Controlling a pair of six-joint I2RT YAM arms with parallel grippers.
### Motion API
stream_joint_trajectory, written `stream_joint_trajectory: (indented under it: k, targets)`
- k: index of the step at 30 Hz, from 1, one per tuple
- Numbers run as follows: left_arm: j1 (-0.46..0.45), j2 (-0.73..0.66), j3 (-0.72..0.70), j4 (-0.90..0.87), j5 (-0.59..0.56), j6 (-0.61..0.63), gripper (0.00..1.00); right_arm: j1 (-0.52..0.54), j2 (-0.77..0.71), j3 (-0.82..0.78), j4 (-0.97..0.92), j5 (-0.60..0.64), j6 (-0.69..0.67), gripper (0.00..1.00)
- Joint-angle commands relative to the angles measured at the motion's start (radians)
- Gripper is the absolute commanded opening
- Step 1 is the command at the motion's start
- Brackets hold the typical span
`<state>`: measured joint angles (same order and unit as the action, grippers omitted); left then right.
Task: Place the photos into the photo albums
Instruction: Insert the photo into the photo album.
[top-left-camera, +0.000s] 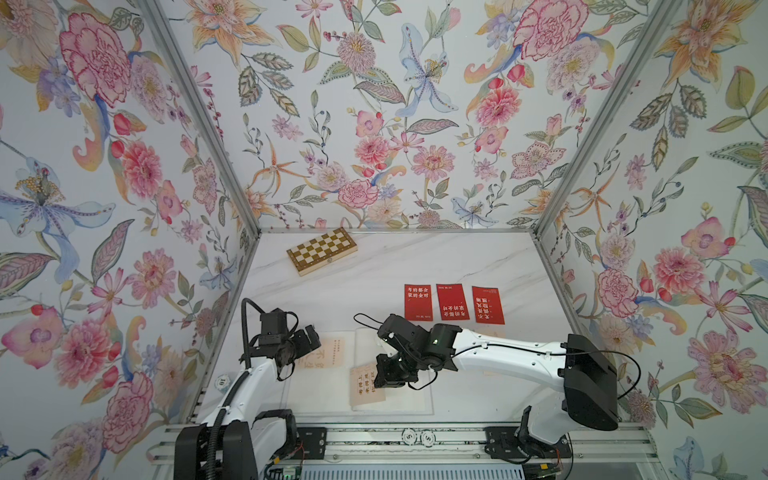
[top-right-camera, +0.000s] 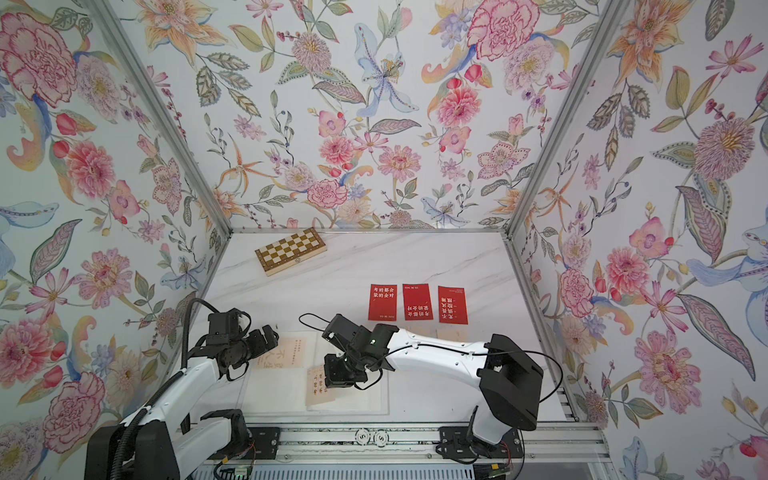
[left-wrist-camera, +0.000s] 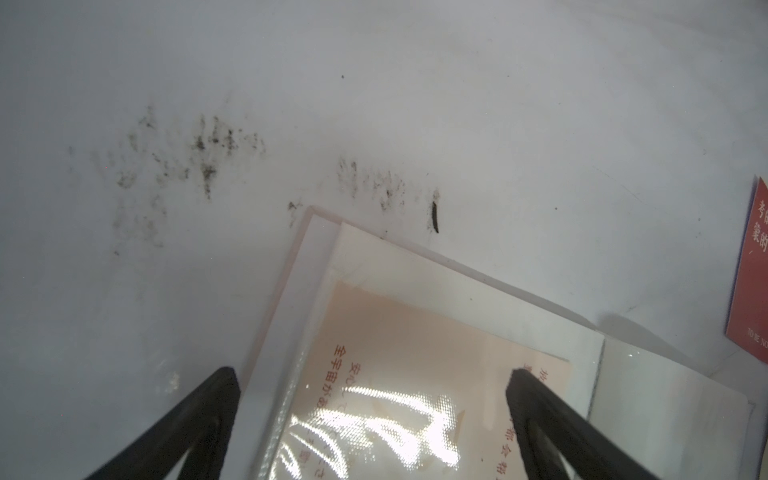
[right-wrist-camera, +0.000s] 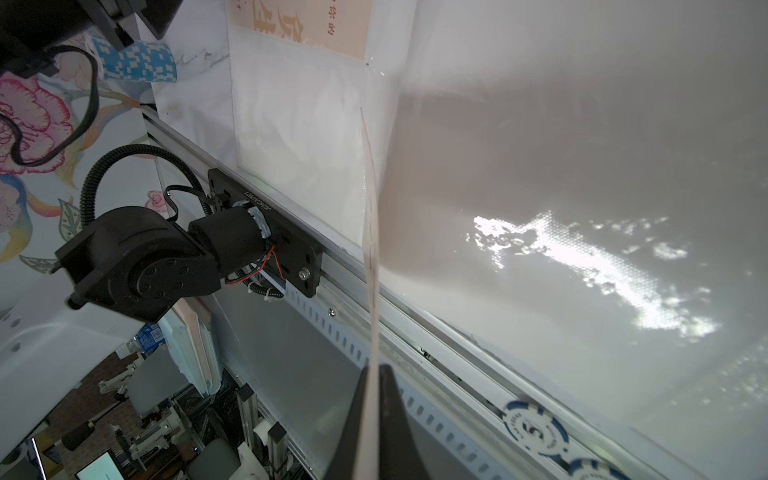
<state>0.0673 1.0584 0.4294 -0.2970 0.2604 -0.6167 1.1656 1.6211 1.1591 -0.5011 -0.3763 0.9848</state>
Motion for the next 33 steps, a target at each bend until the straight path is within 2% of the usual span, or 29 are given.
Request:
stream_joint_trajectory:
  k: [1, 18, 33]
  targets:
    - [0.013, 0.016, -0.012, 0.032, 0.032, 0.006, 0.99, 0.008, 0.03, 0.042, -0.056, 0.033, 0.019, 0.0]
    - [0.022, -0.021, -0.063, 0.105, 0.06, -0.003, 0.99, 0.037, 0.104, 0.064, -0.086, 0.07, 0.098, 0.0]
    - [0.022, 0.006, -0.084, 0.124, 0.069, 0.006, 0.99, 0.001, 0.155, 0.045, -0.042, 0.023, 0.016, 0.0]
